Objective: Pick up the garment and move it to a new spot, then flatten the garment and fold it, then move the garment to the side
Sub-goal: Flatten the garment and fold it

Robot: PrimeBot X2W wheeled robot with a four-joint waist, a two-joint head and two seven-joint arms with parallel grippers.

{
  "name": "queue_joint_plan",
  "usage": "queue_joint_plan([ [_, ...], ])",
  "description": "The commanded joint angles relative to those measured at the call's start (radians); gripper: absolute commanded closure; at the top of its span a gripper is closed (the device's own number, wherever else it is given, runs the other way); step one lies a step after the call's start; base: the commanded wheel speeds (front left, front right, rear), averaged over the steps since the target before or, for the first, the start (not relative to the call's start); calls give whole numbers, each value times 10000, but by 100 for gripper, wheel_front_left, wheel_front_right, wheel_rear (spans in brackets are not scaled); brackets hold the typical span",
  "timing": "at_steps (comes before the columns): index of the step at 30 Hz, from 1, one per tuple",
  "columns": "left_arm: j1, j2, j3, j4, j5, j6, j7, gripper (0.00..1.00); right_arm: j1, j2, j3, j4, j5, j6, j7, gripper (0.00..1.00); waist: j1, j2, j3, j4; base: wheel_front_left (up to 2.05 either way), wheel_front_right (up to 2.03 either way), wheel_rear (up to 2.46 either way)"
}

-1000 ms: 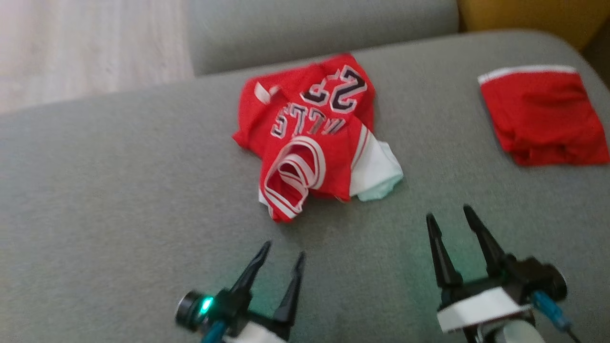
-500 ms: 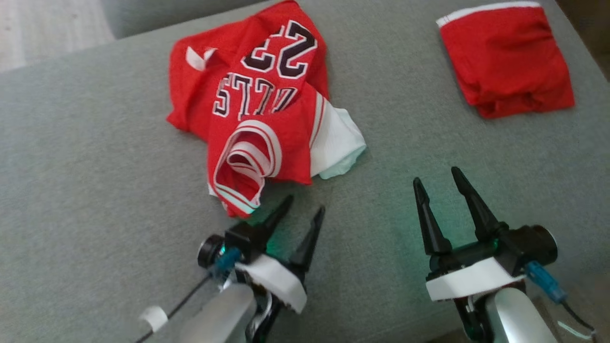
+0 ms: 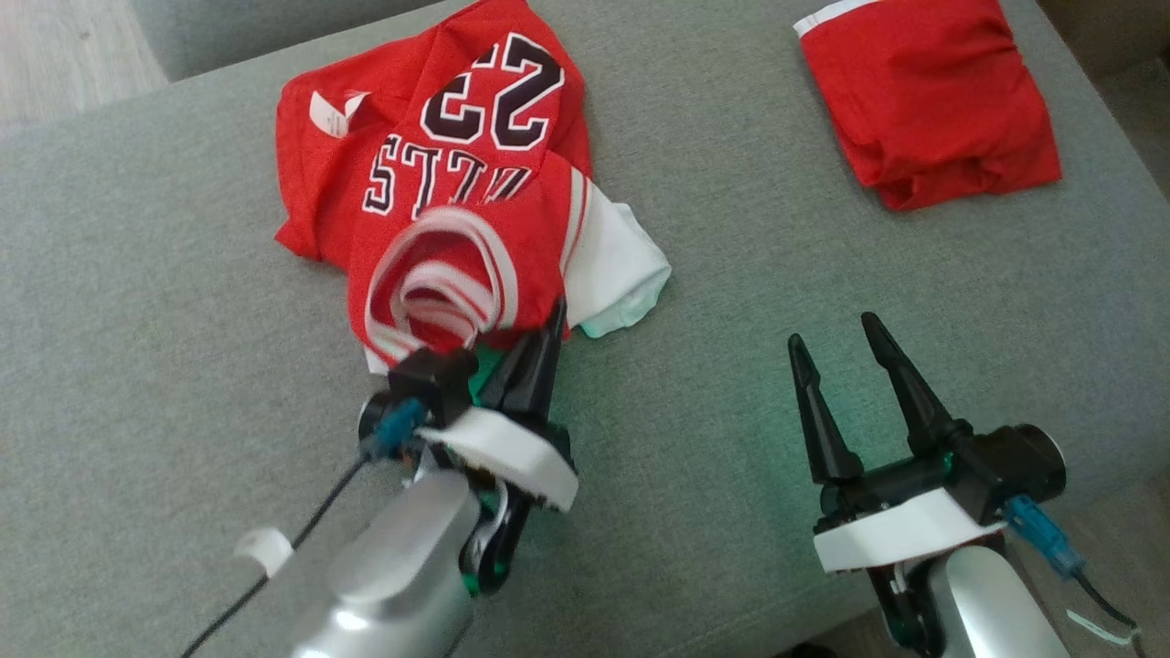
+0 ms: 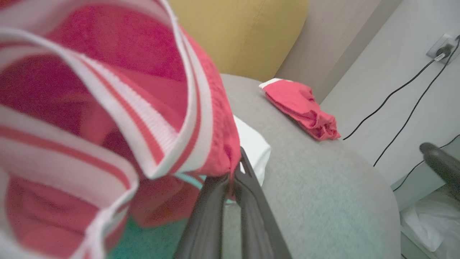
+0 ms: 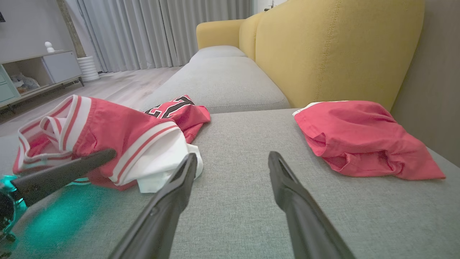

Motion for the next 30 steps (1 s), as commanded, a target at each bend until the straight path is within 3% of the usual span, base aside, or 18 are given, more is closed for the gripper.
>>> queue_joint_plan([
  [1,-619,-26,379,-423,-67,-93,-95,100,-250,-39,237,-329,104,-7,-36,0,0,0,-30,-43,0,0,0],
  [6,-1699,-26,352,-879,19,-533,-95,100,-218,-39,243,-330,149,-7,-36,0,0,0,-283,-111,0,0,0],
  [13,-4694,-2,716,-733,-114,-924,-66,100,77,-39,492,-245,235,-7,-36,0,0,0,-1088,-249,0,0,0],
  [21,-8079,945,1732,-595,-671,-1040,86,100,423,-39,423,-274,194,-7,-36,0,0,0,-1652,-12,0,0,0],
  [25,-7953,1688,2020,-720,-1226,-1051,299,100,596,-39,135,-340,112,-7,-36,0,0,0,-1846,406,0,0,0],
  [30,-6076,2532,2269,-788,-1955,-990,722,100,751,-39,-12,-399,17,-7,-36,0,0,0,-1979,938,0,0,0],
])
